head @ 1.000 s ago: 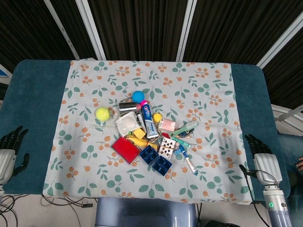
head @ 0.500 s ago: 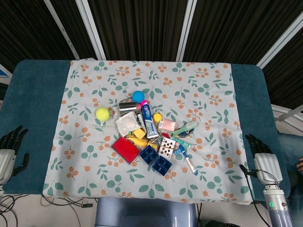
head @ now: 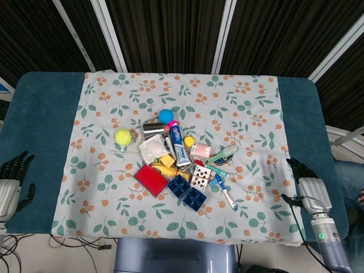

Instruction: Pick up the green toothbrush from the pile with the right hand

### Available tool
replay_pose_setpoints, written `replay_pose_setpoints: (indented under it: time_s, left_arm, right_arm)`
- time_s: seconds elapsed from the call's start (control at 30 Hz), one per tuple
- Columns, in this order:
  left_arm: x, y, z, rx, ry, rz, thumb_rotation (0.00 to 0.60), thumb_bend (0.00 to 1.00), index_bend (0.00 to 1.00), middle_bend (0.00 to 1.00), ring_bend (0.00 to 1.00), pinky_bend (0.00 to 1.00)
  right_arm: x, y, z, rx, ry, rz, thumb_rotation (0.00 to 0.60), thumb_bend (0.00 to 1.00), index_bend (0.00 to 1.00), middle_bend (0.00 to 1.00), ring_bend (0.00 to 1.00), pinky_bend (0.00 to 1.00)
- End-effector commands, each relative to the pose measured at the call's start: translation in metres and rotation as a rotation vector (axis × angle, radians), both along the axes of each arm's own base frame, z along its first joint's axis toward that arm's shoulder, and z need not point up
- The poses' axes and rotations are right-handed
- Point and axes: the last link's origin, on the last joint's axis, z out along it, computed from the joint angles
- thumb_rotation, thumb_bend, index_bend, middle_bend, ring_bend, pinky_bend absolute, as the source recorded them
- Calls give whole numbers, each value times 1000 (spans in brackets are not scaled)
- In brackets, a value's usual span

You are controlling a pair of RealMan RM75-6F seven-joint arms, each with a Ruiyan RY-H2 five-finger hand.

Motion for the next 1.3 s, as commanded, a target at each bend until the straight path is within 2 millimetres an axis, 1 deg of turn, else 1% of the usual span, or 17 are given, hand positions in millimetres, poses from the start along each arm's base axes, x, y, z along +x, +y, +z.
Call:
replay_pose_setpoints:
  time_s: [0.03,0.23,0.3,0.37,0.47,0.53,0.63,0.7,0.83,1.03,1.2,1.3]
  left_arm:
    - [0,-1,-1,2,5,-3,600,519,0,0,54,122]
    - [0,-1,-3,-1,24,-6,600,519,0,0,54,122]
    - [0,-2,-3,-1,25,-5,600,519,0,0,54,122]
    - [0,-2,-3,1,24,-5,600,519,0,0,54,122]
    - [0,-1,-2,3,25,-4,600,519,0,0,54,122]
    - [-1,-1,-2,7,21,2,600,519,0,0,54,122]
    - [-2,0,-1,8,20,7,600,519,0,0,55,122]
    - [-2,0,0,10,19,9,600,520,0,0,55,122]
    - [-3,0,0,10,16,16,600,520,0,0,54,122]
    - [-3,-1,1,12,12,16,600,519,0,0,54,122]
    - [-3,-1,0,10,8,18,600,519,0,0,54,122]
    - [-3,-1,-1,7,8,19,600,520,0,0,54,122]
  right_arm:
    - [9,-25,6,25,-10,17,600,237,43,88,138,222]
    - [26,-58,6,77,14,31,600,207,43,89,138,218]
    - [32,-70,3,107,28,35,600,199,42,88,136,218]
    - [36,-79,-1,129,45,38,600,192,42,87,133,213]
    - [42,-92,-10,158,75,47,600,189,42,86,130,208]
    - [47,-103,-20,177,84,52,600,189,41,86,127,208]
    - [52,-115,-30,184,91,60,600,189,41,85,125,208]
    - [56,-124,-41,198,101,72,600,189,41,85,125,208]
    - [63,-139,-57,221,120,91,600,189,42,85,125,208]
    - [68,-151,-71,236,137,104,600,189,43,90,125,208]
    - [75,-159,-81,239,133,123,600,194,64,142,129,208]
    - [80,-162,-87,249,121,132,600,244,111,177,152,208]
